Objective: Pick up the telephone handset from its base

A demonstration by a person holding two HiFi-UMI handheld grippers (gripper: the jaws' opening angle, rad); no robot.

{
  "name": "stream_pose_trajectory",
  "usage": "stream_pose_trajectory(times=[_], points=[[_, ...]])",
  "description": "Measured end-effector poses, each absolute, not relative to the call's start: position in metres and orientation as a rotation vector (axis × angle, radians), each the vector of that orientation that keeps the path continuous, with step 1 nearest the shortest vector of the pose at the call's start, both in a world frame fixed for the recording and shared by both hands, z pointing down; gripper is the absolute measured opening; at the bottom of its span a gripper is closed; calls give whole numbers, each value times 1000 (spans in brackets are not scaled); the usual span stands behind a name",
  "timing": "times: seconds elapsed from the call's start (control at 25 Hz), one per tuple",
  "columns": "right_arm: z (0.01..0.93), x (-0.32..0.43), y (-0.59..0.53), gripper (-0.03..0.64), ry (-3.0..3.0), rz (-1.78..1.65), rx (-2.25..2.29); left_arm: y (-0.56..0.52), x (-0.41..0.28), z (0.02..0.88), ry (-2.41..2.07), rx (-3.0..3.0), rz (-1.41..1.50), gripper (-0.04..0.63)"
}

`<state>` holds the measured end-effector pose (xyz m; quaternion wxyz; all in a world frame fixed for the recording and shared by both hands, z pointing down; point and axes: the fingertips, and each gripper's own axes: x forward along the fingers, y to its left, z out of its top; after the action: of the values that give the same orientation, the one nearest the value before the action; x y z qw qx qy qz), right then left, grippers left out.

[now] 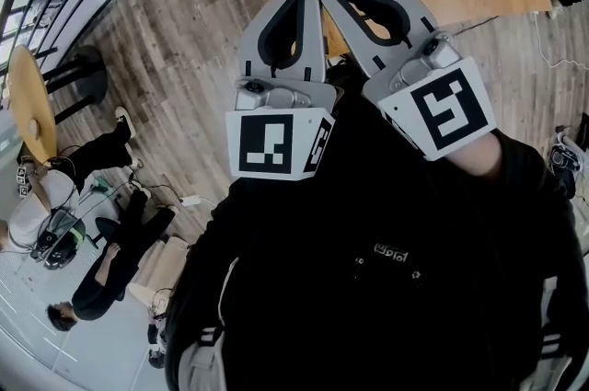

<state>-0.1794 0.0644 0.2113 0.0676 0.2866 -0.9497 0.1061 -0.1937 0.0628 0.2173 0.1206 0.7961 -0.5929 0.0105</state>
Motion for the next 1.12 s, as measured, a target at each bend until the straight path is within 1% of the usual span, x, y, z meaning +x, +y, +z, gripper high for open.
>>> stream_pose_trajectory(times=[0.48, 0.72, 1.12], points=[[201, -197, 54, 18, -2932, 318, 661, 55, -212, 206, -1898, 2218, 38, 0], [203, -204, 31, 18, -2937, 335, 593, 32, -219, 210, -1915, 2177, 62, 0], [217, -177, -22, 18, -2922, 390, 635, -21, -191, 224, -1859, 2193, 87, 0]])
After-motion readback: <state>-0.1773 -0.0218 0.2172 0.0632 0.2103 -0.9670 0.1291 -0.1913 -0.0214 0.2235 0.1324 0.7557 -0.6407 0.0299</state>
